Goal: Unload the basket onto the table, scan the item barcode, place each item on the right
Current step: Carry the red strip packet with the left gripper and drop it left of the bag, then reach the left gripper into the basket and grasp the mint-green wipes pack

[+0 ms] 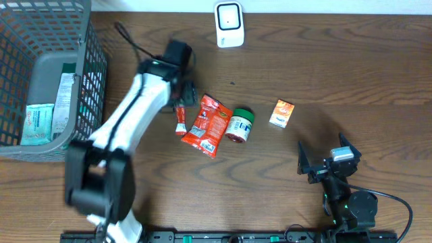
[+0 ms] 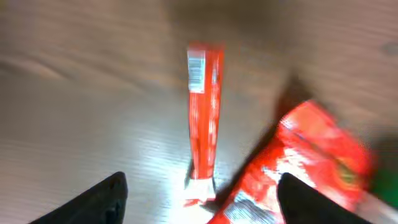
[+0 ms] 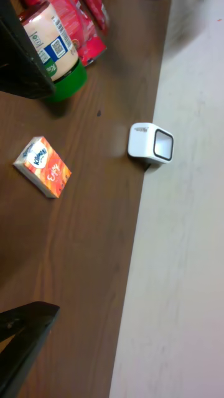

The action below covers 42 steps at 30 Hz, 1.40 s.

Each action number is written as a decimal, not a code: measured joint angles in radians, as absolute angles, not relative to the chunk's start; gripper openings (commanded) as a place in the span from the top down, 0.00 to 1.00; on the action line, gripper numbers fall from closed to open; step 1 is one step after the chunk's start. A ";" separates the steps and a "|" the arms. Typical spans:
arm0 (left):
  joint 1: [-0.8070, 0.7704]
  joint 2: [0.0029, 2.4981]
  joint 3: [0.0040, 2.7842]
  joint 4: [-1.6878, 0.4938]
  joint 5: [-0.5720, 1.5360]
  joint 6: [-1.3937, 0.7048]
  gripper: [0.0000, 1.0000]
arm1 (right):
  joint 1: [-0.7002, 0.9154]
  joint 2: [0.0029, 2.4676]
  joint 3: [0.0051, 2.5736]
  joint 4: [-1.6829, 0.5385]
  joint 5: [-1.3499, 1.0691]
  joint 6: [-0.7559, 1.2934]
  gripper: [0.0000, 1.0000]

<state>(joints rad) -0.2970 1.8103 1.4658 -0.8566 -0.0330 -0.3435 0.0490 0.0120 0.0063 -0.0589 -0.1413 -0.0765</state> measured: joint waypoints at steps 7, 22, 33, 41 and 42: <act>-0.031 1.439 1.653 -0.911 -0.196 -0.205 0.10 | 0.049 0.012 0.006 -0.059 -0.141 -0.076 0.01; 0.510 1.718 1.650 -0.913 -0.246 -0.100 0.07 | 0.049 0.012 0.006 -0.059 -0.141 -0.076 0.01; 0.526 2.006 1.644 -0.843 -0.246 0.009 0.07 | 0.049 0.012 0.006 -0.059 -0.141 -0.076 0.01; 0.561 2.081 1.644 -0.825 -0.246 0.031 0.07 | 0.049 0.012 0.006 -0.059 -0.141 -0.076 0.01; 0.568 2.095 1.644 -0.822 -0.246 0.031 0.07 | 0.049 0.012 0.007 -0.059 -0.141 -0.076 0.01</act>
<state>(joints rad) 0.5678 2.0949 1.6440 -0.8219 -0.2459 0.0311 0.0490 0.0120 0.0067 -0.0589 -0.1410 -0.0765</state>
